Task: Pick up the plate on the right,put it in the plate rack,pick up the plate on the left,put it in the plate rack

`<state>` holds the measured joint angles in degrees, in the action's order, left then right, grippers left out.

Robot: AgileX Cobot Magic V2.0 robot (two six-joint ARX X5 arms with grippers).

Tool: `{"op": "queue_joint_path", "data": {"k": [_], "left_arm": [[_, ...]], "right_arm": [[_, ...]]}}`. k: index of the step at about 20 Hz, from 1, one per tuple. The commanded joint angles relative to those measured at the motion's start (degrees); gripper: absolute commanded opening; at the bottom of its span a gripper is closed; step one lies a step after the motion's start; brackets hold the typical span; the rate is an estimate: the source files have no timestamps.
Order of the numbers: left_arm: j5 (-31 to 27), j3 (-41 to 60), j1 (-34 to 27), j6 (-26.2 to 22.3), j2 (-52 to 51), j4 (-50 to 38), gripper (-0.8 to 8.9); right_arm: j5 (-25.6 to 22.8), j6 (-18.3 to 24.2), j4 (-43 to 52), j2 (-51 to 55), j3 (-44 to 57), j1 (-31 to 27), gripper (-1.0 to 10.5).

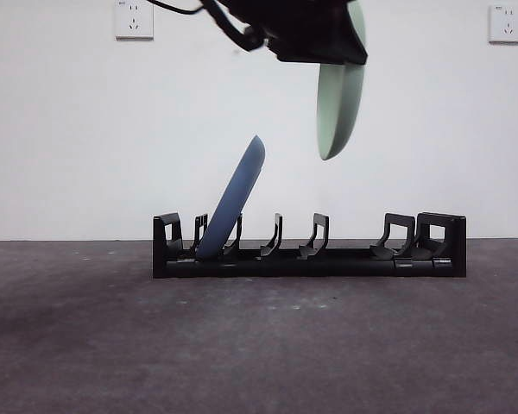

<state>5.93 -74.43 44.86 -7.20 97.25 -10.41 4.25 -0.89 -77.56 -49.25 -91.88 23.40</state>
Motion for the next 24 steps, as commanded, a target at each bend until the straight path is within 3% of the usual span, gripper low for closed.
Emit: {"op": "queue_joint_path", "data": {"k": [1, 12, 24], "left_arm": [[-2.32, -2.71, -0.74, 0.37, 3.39, -0.52, -0.08], [0.07, -3.61, -5.53, 1.66, 11.34, 0.07, -0.08], [-3.04, -3.61, -6.29, 0.70, 15.63, 3.56, -0.08]], "right_arm": [[-0.20, -0.61, -1.29, 0.42, 0.24, 0.15, 3.1], [0.28, -0.44, -1.29, 0.50, 0.26, 0.15, 3.1], [0.28, -0.39, -1.29, 0.50, 0.28, 0.15, 3.1]]}}
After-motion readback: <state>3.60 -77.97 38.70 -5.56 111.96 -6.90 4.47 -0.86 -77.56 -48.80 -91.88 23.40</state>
